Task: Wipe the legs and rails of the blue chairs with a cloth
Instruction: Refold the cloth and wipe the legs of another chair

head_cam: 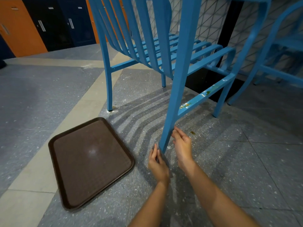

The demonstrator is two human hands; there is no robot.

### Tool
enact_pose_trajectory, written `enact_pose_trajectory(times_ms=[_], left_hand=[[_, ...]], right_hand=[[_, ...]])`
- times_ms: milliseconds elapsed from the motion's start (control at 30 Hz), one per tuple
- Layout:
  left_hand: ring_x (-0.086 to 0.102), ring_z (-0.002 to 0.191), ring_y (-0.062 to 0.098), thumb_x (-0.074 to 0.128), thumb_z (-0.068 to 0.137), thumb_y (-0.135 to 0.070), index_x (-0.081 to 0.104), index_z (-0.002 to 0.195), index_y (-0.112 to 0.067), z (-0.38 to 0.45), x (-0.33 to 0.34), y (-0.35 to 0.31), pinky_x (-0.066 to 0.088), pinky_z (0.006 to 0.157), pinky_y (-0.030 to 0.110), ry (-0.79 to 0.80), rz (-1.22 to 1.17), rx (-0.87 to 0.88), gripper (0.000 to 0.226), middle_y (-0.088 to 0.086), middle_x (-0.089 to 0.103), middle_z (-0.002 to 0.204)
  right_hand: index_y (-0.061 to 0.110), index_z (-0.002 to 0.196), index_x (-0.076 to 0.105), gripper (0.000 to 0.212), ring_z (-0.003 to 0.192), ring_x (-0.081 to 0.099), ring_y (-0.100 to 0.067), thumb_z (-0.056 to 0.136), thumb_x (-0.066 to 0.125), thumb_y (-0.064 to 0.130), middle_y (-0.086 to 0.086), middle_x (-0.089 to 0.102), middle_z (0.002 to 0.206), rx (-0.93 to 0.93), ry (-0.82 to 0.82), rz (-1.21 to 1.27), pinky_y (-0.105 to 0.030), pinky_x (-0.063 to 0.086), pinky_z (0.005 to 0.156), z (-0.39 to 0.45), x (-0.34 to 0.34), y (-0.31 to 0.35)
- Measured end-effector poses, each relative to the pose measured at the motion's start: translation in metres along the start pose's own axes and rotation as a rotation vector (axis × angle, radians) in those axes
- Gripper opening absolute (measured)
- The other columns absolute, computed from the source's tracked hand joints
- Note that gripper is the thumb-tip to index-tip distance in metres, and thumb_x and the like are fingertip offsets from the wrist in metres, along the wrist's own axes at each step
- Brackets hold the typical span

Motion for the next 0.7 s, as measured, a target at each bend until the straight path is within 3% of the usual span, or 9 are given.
enact_pose_trajectory(times_ms=[100, 200, 300, 400, 467, 600, 700], left_hand=[[0.058, 0.113, 0.008, 0.051, 0.096, 0.0, 0.062, 0.122, 0.005, 0.003, -0.006, 0.013, 0.038, 0.085, -0.005, 0.012, 0.065, -0.046, 0.028, 0.013, 0.063, 0.124], [0.061, 0.113, 0.024, 0.052, 0.095, 0.002, 0.063, 0.12, 0.003, 0.007, -0.011, 0.015, 0.041, 0.088, 0.001, 0.038, 0.077, -0.089, 0.027, 0.015, 0.066, 0.12], [0.063, 0.107, 0.014, 0.056, 0.093, 0.001, 0.066, 0.117, -0.001, 0.004, -0.017, -0.003, 0.049, 0.096, 0.021, -0.003, 0.087, -0.004, 0.027, 0.011, 0.068, 0.118], [0.063, 0.105, 0.001, 0.058, 0.092, 0.001, 0.066, 0.119, -0.004, -0.007, -0.01, -0.032, 0.049, 0.088, 0.01, -0.029, -0.042, 0.133, 0.029, 0.002, 0.068, 0.115], [0.064, 0.107, 0.004, 0.056, 0.092, 0.003, 0.065, 0.121, -0.003, -0.011, 0.0, -0.044, 0.05, 0.088, 0.014, -0.012, -0.134, 0.156, 0.03, -0.003, 0.066, 0.113], [0.059, 0.116, 0.007, 0.055, 0.095, -0.004, 0.061, 0.128, -0.009, -0.014, 0.011, -0.049, 0.05, 0.097, 0.025, 0.068, -0.106, 0.15, 0.034, -0.009, 0.061, 0.123], [0.056, 0.123, 0.011, 0.052, 0.097, -0.003, 0.057, 0.132, -0.008, -0.019, 0.005, -0.03, 0.049, 0.102, 0.032, 0.09, -0.087, 0.098, 0.036, 0.0, 0.058, 0.134]], right_hand=[[0.018, 0.111, 0.064, 0.023, 0.086, 0.062, 0.006, 0.098, 0.05, 0.007, 0.011, 0.068, 0.097, -0.002, -0.009, -0.006, -0.013, 0.048, 0.072, 0.001, 0.0, -0.002], [0.018, 0.11, 0.066, 0.022, 0.089, 0.062, 0.002, 0.097, 0.051, 0.008, 0.012, 0.068, 0.096, 0.009, -0.028, -0.007, -0.017, 0.049, 0.078, 0.001, -0.001, -0.004], [0.021, 0.103, 0.067, 0.019, 0.09, 0.063, -0.001, 0.098, 0.051, 0.012, 0.009, 0.069, 0.096, 0.026, -0.01, -0.029, -0.021, 0.049, 0.082, 0.0, -0.003, -0.002], [0.025, 0.091, 0.068, 0.022, 0.09, 0.065, -0.003, 0.098, 0.049, 0.015, 0.005, 0.071, 0.095, 0.022, 0.033, -0.074, -0.018, 0.05, 0.074, -0.001, -0.003, -0.003], [0.019, 0.089, 0.07, 0.024, 0.089, 0.068, -0.01, 0.098, 0.049, 0.015, -0.001, 0.073, 0.091, 0.043, 0.024, -0.119, -0.016, 0.053, 0.069, -0.004, -0.006, -0.011], [0.01, 0.089, 0.074, 0.033, 0.09, 0.067, -0.028, 0.097, 0.047, 0.029, -0.013, 0.073, 0.092, 0.117, -0.084, -0.468, -0.044, 0.052, 0.085, -0.01, -0.021, -0.041], [0.012, 0.088, 0.073, 0.04, 0.091, 0.065, -0.03, 0.098, 0.043, 0.037, -0.013, 0.071, 0.093, 0.175, -0.03, -0.532, -0.046, 0.05, 0.088, -0.018, -0.025, -0.058]])
Point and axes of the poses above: each hand's wrist, its own z-axis towards the middle knuckle, its own x-axis out of the palm, y = z × x, the point moved 6 cm from there along z, towards the middle knuckle
